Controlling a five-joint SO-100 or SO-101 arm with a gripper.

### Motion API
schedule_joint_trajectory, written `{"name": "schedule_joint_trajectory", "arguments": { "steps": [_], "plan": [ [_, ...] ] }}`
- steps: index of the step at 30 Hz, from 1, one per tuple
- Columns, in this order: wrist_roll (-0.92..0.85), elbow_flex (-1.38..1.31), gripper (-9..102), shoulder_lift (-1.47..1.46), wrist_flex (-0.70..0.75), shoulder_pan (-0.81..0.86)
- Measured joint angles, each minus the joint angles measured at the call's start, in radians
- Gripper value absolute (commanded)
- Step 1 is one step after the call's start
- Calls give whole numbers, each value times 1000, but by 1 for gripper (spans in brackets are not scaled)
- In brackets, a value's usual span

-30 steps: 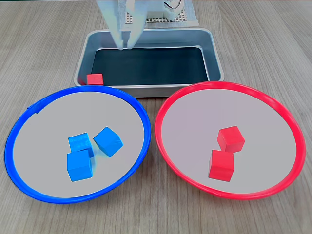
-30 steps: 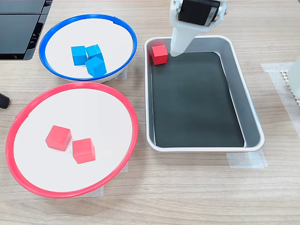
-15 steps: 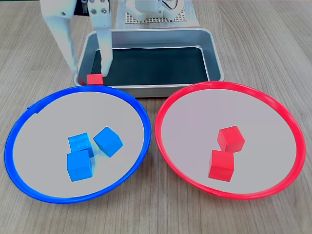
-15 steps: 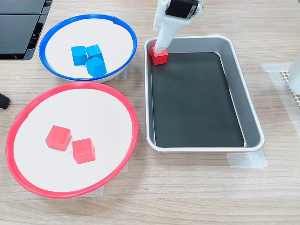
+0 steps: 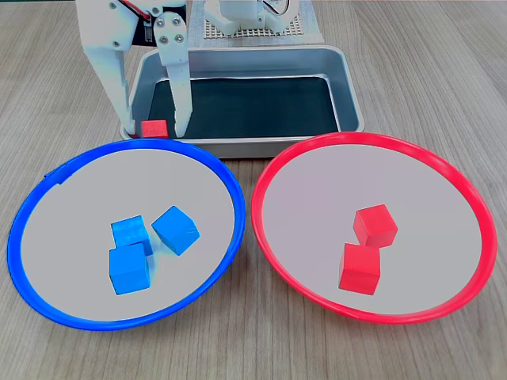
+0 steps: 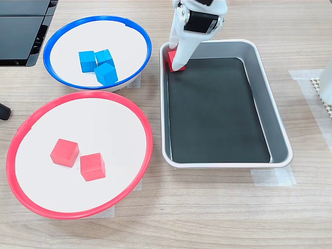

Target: Move six blocks tray to matching dishes

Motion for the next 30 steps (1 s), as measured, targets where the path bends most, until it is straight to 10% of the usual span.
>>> {"name": "schedule_joint_trajectory", "arguments": {
  "steps": [19,30],
  "plan": [
    [144,129,0,48,28,-160],
    [709,75,0,166,279,-468]
  ]
}}
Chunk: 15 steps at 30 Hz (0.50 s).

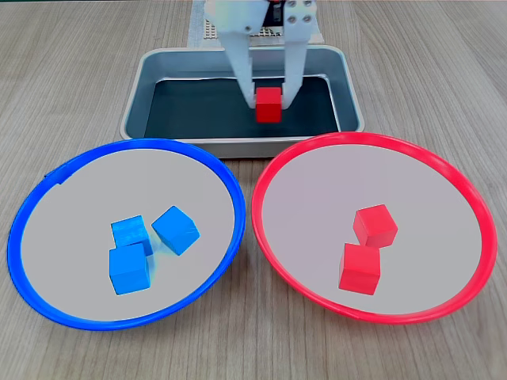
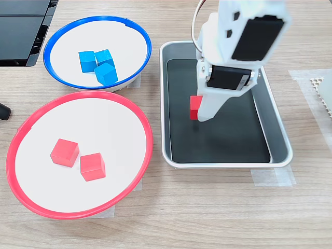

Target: Move six blocks tray to matching dishes

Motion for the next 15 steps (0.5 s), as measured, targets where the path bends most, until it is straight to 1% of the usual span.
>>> {"name": "schedule_joint_trajectory", "arguments": {
  "steps": [1,2,3,4,6,8,10,11,12,15],
  "plan": [
    [81,-66,0,-2,-2,-28],
    [121,-91,0,2,0,-48],
    [210,-144,0,-8,15,-89],
    [342,-201,0,-31,-18,-115],
    [546,-284,0,-72,-35,-115],
    [699,-348,0,-138,-104,-133],
    [767,-367,0,-212,-252,-120],
    [770,-368,0,-224,-276,-120],
    [769,-368,2,-249,-298,-120],
    [736,-370,11,-288,-373,-103]
  ]
}}
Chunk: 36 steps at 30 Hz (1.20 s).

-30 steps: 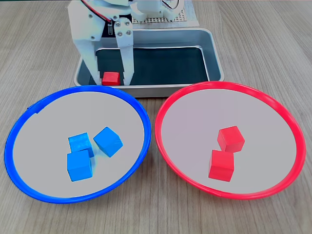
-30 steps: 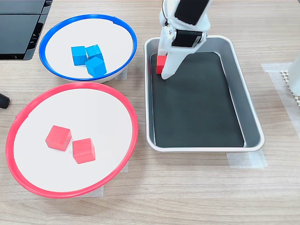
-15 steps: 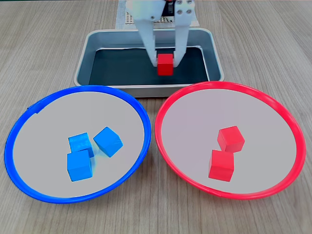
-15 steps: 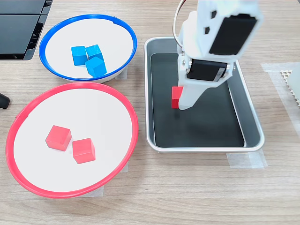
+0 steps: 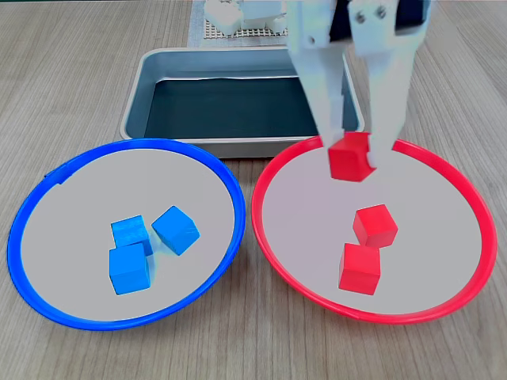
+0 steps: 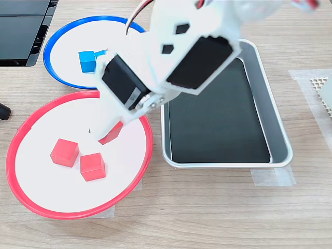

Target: Move six blocks tray to matching dishes

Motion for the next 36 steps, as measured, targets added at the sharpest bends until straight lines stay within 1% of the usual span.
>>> {"name": "schedule_joint_trajectory", "arguments": {
  "steps": [1,4,8,9,12,15,18,20,22,24,25,26,27,28,31,33,36],
  "plan": [
    [-8,-2,16,-5,-17,17],
    [-15,-2,18,-8,-44,32],
    [-15,2,7,-6,-54,74],
    [-9,11,0,2,-55,77],
    [31,35,0,58,-51,77],
    [156,94,0,183,-44,112],
    [368,225,0,368,-92,144],
    [518,374,0,535,-141,167],
    [574,518,0,687,-153,193],
    [577,727,0,900,-161,206],
    [563,894,0,1071,-160,218],
    [554,959,0,1141,-160,238],
    [535,1085,0,1304,-138,250],
    [535,1140,0,1353,-135,247],
    [526,1289,0,1571,-52,276],
    [525,1362,0,1680,-17,267],
    [531,1384,0,1779,77,290]
  ]
}}
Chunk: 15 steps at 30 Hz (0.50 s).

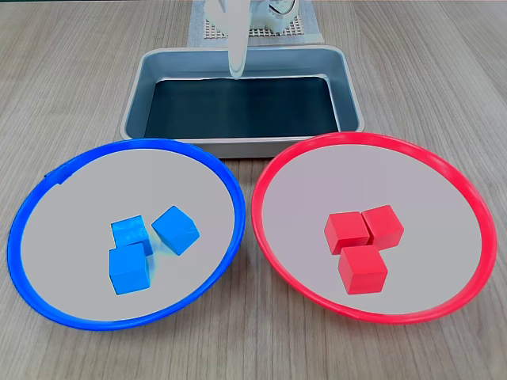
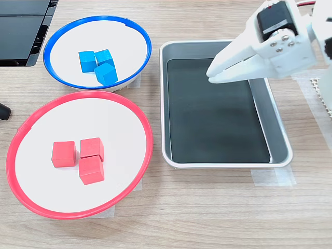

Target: Move six blocks tray to matching dishes

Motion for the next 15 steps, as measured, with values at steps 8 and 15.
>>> {"name": "schedule_joint_trajectory", "arguments": {
  "steps": [8,15],
  "plan": [
    [54,3,0,94,126,20],
    [-35,3,0,94,132,-51]
  ]
}}
